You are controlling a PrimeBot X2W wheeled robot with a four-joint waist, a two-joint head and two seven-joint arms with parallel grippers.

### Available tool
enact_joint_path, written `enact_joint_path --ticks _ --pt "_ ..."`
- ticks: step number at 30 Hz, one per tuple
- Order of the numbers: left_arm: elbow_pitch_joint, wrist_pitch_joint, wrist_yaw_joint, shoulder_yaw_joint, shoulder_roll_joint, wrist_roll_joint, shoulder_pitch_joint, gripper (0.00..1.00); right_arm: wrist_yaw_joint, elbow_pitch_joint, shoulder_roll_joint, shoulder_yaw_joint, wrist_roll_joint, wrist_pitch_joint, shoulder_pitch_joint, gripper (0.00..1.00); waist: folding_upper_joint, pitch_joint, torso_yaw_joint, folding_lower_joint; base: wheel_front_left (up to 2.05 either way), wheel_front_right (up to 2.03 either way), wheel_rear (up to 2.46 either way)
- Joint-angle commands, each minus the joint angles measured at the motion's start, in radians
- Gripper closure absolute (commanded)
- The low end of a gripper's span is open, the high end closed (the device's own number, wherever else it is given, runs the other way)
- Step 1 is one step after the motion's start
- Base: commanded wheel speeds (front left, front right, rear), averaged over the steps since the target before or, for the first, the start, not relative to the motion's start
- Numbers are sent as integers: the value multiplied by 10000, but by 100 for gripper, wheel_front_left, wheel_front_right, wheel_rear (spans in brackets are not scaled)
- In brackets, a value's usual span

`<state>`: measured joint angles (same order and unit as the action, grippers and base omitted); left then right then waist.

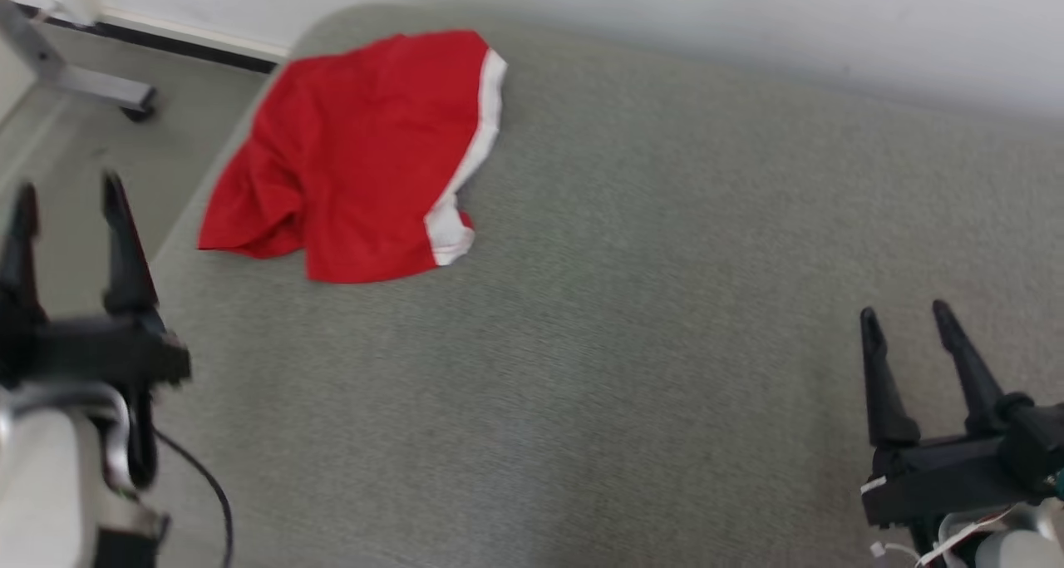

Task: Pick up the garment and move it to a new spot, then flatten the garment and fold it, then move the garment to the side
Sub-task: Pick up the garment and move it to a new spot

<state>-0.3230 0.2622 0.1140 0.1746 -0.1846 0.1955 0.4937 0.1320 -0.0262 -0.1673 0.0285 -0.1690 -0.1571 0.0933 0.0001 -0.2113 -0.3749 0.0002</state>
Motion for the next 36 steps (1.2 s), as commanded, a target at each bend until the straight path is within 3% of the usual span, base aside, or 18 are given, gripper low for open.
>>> enact_joint_path --ticks 1,5,19,25,36 --pt "-191 -16 12 -21 -150 108 621 0 -31 151 -87 124 68 8 143 0 -1 -1495 1512 -2 0 0 0" --pt "-782 -196 60 -39 -665 175 1987 0 -31 518 -58 377 159 -10 278 0 -1 -2137 2250 -2 0 0 0" --pt "-3087 -1483 153 -469 -2071 592 5129 0 -31 1336 80 957 311 -86 235 0 -1 -3436 3706 -2 0 0 0" --pt "-4826 -2299 145 -812 -2696 600 5774 0 -31 1425 202 1084 375 -129 249 0 -1 -3568 4040 -2 0 0 0" --pt "-6976 -4129 147 -2029 -2969 1213 6287 0 -31 1593 214 1140 457 30 260 0 -1 -3400 4140 -2 0 0 0"
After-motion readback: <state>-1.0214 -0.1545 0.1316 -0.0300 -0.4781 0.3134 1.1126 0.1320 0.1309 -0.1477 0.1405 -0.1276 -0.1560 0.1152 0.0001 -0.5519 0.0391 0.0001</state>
